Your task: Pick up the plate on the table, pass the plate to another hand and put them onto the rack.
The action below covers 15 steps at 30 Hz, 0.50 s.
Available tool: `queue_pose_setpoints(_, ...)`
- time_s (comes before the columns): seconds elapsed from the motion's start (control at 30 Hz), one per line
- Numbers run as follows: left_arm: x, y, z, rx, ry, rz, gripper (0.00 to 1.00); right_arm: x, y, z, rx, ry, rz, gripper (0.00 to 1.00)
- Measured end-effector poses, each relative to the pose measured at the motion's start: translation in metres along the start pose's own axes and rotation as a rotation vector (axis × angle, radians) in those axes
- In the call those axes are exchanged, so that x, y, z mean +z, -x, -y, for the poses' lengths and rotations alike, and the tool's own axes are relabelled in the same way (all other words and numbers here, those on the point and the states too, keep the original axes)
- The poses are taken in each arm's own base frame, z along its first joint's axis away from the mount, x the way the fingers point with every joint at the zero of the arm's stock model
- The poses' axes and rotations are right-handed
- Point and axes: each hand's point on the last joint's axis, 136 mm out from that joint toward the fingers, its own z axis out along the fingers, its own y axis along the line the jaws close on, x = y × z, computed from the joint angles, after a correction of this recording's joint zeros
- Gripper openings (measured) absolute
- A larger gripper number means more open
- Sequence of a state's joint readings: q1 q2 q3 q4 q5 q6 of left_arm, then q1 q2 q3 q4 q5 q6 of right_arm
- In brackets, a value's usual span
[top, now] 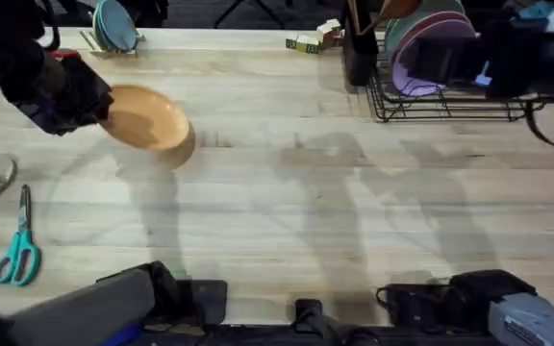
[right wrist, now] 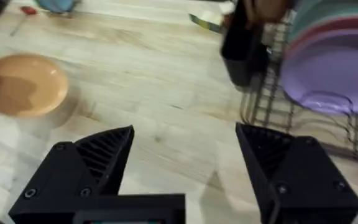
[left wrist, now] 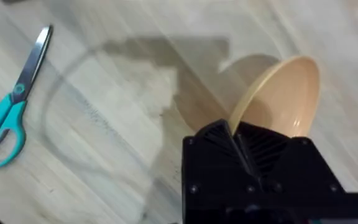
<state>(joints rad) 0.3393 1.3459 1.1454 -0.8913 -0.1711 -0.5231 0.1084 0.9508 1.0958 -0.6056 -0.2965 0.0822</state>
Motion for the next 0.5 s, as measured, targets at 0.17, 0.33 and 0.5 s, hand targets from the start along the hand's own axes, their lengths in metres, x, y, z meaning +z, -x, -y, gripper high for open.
queue_pose_setpoints(0.17,-0.033,-0.001,0.020,0.063,-0.087,0.078,0.043,0.003,0.011,-0.024,-0.054,0.070,0.044,0.994)
queue_pose_setpoints(0.33,-0.060,-0.006,0.039,0.124,-0.175,0.132,0.043,0.004,0.018,-0.043,-0.093,0.127,0.075,0.994)
queue_pose_setpoints(0.5,-0.087,-0.009,0.074,0.181,-0.347,0.182,0.043,0.004,0.019,-0.063,-0.126,0.180,0.086,0.994)
